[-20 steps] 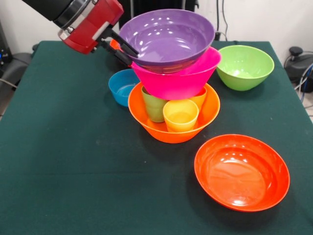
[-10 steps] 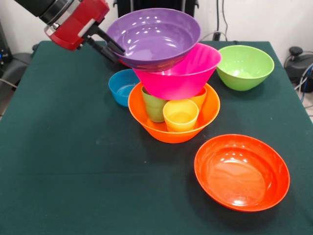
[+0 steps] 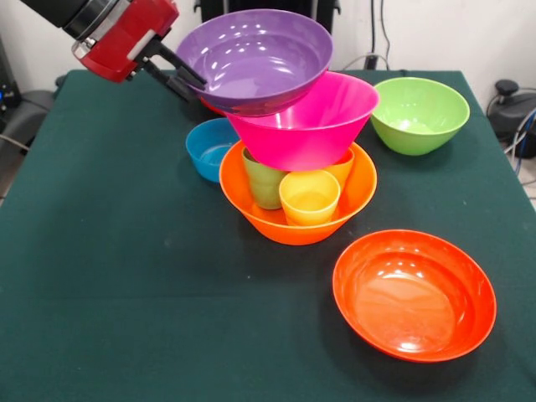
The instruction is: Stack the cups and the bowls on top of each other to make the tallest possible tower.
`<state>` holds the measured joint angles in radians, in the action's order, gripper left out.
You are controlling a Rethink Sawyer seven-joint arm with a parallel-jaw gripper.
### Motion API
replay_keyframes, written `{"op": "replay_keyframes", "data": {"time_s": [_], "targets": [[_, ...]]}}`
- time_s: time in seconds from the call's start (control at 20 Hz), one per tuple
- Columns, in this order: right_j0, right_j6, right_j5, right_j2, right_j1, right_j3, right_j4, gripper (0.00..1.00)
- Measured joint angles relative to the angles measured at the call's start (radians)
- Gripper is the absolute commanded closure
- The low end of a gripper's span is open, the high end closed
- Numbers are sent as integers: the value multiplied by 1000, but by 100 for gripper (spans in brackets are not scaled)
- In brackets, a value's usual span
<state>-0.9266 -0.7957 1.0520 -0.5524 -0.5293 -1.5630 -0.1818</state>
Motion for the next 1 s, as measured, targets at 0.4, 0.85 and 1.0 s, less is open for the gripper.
{"op": "replay_keyframes", "data": {"time_s": [0.4, 0.85, 1.0], "targets": [[-32, 0, -25, -20, -24, -62, 21, 100], [-60, 0, -109, -43, -51, -120, 23, 100], [-62, 0, -129, -49, -53, -134, 23, 100]]}}
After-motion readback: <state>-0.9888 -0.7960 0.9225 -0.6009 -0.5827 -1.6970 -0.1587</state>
